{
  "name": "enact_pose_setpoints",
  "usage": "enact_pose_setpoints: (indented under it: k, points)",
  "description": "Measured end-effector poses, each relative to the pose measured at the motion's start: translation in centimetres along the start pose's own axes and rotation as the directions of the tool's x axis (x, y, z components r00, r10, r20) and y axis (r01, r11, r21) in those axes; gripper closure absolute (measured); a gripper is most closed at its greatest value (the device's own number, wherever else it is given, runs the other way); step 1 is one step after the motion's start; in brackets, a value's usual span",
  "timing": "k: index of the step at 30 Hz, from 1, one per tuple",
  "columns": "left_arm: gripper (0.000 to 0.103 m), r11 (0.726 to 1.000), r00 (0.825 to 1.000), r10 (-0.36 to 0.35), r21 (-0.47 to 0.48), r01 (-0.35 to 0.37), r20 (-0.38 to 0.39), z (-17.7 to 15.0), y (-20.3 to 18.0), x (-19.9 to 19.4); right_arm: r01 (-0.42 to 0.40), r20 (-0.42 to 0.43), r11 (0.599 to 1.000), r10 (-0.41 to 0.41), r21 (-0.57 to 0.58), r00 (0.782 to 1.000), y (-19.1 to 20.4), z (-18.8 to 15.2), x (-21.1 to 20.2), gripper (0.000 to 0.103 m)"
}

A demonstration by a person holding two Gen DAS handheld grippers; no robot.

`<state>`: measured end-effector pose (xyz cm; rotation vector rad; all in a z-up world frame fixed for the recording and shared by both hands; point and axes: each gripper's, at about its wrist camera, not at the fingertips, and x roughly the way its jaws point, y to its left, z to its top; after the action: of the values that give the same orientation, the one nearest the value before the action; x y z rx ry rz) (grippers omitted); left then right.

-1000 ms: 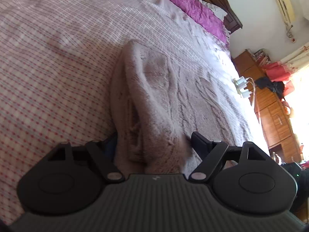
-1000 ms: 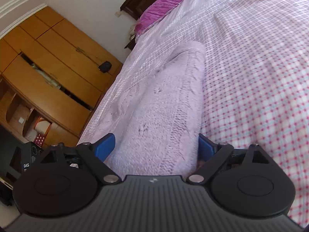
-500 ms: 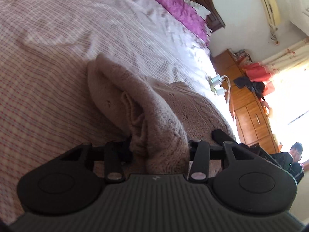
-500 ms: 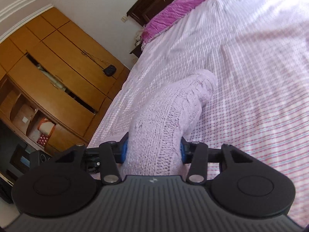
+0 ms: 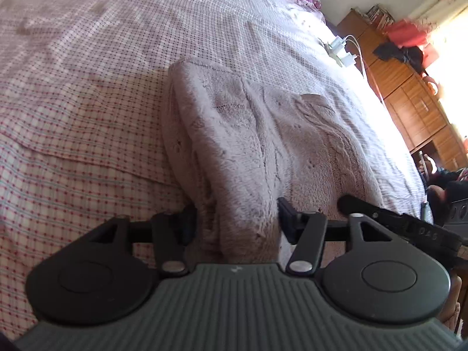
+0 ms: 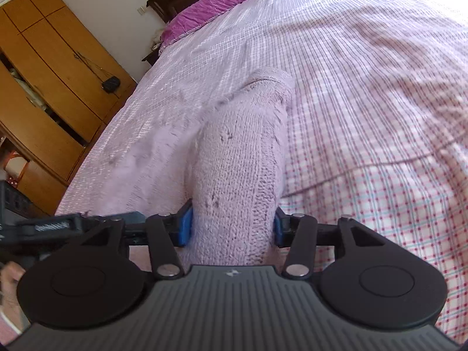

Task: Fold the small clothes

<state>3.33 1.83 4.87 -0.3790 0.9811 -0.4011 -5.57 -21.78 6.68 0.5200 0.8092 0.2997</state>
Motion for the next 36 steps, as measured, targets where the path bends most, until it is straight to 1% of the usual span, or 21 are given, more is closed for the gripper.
enact_pose_setpoints:
  k: [2,4,8,10,12,13,15,16,17,18,22,24,27,29,33,34,36]
  points:
    - [0.04,1.0,1.0,-0.002,-0.027,0.002,0.001,-0.2,0.2,-0.3,-0.016,0.021,1.0,0.015,0.02,1.0,-0.5,-0.7,0.1,0.044]
    - [0.04,0.999,1.0,0.018,-0.033,-0.018,0.009,-0.5,0.4,-0.9,-0.017,0.028,1.0,0.017,0.025,0.999,-0.3,-1.2,-0.2,0.041]
    - [0.039,0.997,0.996,0.074,0.003,-0.074,0.049,-0.9,-0.5,-2.5,0.016,0.054,0.999,-0.014,-0.034,0.998,1.1,-2.1,-1.3,0.035]
    - [0.038,0.994,0.992,0.103,0.021,-0.105,0.076,-1.6,-1.0,-3.6,0.034,0.072,0.998,-0.029,-0.059,0.997,1.7,-2.6,-2.2,0.033]
    - [0.035,0.99,0.986,0.13,0.039,-0.135,0.101,-2.4,-1.6,-4.6,0.048,0.092,0.996,-0.04,-0.081,0.995,2.2,-3.1,-3.3,0.029]
    - [0.034,0.987,0.983,0.146,0.051,-0.153,0.114,-2.6,-2.2,-4.9,0.054,0.098,0.994,-0.044,-0.093,0.994,2.4,-3.4,-3.8,0.027]
    - [0.026,0.978,0.973,0.178,0.08,-0.191,0.148,-3.6,-2.9,-5.6,0.066,0.105,0.991,-0.054,-0.116,0.993,2.8,-4.2,-4.9,0.021]
    - [0.019,0.973,0.968,0.19,0.097,-0.208,0.165,-4.0,-3.3,-5.8,0.073,0.109,0.989,-0.059,-0.128,0.992,3.0,-4.6,-5.3,0.02]
    - [0.015,0.968,0.963,0.203,0.112,-0.224,0.179,-4.3,-3.6,-6.0,0.083,0.114,0.987,-0.067,-0.141,0.991,3.3,-5.0,-5.8,0.017]
    - [0.013,0.962,0.957,0.216,0.126,-0.242,0.191,-4.8,-3.9,-6.3,0.095,0.117,0.983,-0.078,-0.154,0.99,3.4,-5.7,-6.2,0.015]
    - [0.012,0.937,0.938,0.268,0.164,-0.307,0.222,-6.8,-4.6,-6.4,0.157,0.123,0.967,-0.135,-0.199,0.983,3.9,-7.6,-6.7,0.009]
    - [0.011,0.926,0.928,0.299,0.168,-0.339,0.225,-7.6,-4.8,-6.0,0.182,0.121,0.96,-0.159,-0.215,0.98,4.2,-8.6,-6.8,0.008]
    - [0.011,0.908,0.904,0.347,0.151,-0.39,0.249,-9.1,-5.1,-5.4,0.192,0.119,0.955,-0.169,-0.226,0.978,4.2,-9.6,-6.5,0.006]
    - [0.011,0.903,0.899,0.362,0.148,-0.404,0.246,-9.9,-5.3,-4.9,0.206,0.12,0.951,-0.182,-0.23,0.976,4.2,-10.1,-6.1,0.004]
    - [0.011,0.901,0.904,0.383,0.14,-0.411,0.192,-10.8,-5.2,-3.4,0.244,0.092,0.94,-0.228,-0.24,0.969,4.0,-10.6,-4.8,0.001]
    - [0.011,0.898,0.902,0.394,0.137,-0.419,0.175,-10.9,-5.2,-3.0,0.247,0.084,0.939,-0.233,-0.239,0.969,3.8,-10.8,-4.5,0.0]
    - [0.011,0.885,0.891,0.423,0.135,-0.445,0.165,-11.2,-5.1,-2.3,0.253,0.077,0.939,-0.241,-0.235,0.967,3.5,-11.1,-4.0,0.0]
